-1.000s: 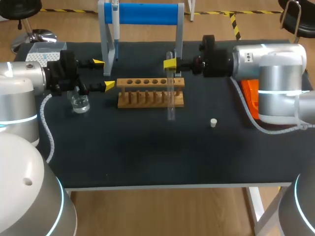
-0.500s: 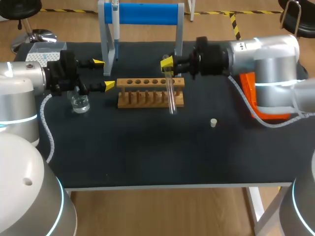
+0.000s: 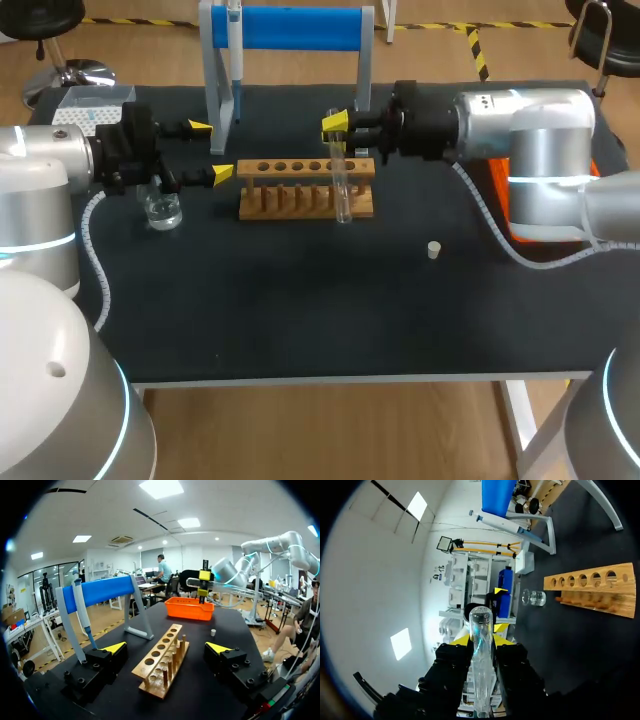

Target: Invert the test tube, pick up the pipette, mount the tip to pipette, aspirate from beaker and dispense into the tube, eject the tip, return the pipette, and cap with the stopper.

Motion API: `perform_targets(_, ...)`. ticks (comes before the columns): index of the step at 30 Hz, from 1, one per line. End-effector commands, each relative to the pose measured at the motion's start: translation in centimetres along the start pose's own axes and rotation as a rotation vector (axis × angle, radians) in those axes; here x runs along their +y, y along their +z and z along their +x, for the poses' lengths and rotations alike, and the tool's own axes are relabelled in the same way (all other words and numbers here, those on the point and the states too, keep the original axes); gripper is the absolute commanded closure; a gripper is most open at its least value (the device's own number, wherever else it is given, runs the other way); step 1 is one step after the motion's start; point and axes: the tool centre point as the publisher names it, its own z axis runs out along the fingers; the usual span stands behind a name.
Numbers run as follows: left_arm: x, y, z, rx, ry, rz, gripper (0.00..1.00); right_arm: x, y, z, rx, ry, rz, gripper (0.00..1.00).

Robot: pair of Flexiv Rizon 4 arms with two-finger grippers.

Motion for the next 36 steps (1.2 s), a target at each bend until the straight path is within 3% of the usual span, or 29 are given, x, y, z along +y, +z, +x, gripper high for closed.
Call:
perform_targets(1, 0.04, 0.0, 0.08, -0.003, 0.001, 0.002, 0.0, 0.25, -0.11, 0.11, 0.032, 0.038, 0.013, 1.0)
perform_targets(2, 0.04, 0.0, 0.08, -0.003, 0.001, 0.002, 0.0, 0.25, -0.13, 0.18, 0.018, 0.019, 0.02, 1.0)
perform_targets(4, 0.04, 0.0, 0.08, -0.003, 0.001, 0.002, 0.0, 0.3, -0.15, 0.53, 0.085, 0.116, 0.005, 1.0)
perform_targets(7, 0.04, 0.0, 0.08, -0.003, 0.001, 0.002, 0.0, 0.31, -0.21, 0.68, 0.018, 0.019, 0.023, 1.0)
perform_targets(11, 0.04, 0.0, 0.08, -0.003, 0.001, 0.002, 0.0, 0.32, -0.3, 0.67, 0.021, 0.049, 0.023, 1.0)
perform_targets(12, 0.04, 0.0, 0.08, -0.003, 0.001, 0.002, 0.0, 0.37, -0.37, 0.74, 0.055, 0.102, 0.017, 1.0)
perform_targets(15, 0.04, 0.0, 0.08, -0.003, 0.001, 0.002, 0.0, 0.39, -0.48, 0.72, 0.007, 0.035, 0.025, 1.0)
perform_targets(17, 0.04, 0.0, 0.08, -0.003, 0.001, 0.002, 0.0, 0.36, -0.46, 0.66, 0.027, 0.074, 0.023, 1.0)
perform_targets(36, 0.04, 0.0, 0.08, -0.003, 0.001, 0.002, 0.0, 0.15, -0.45, 0.72, 0.007, 0.056, 0.036, 1.0)
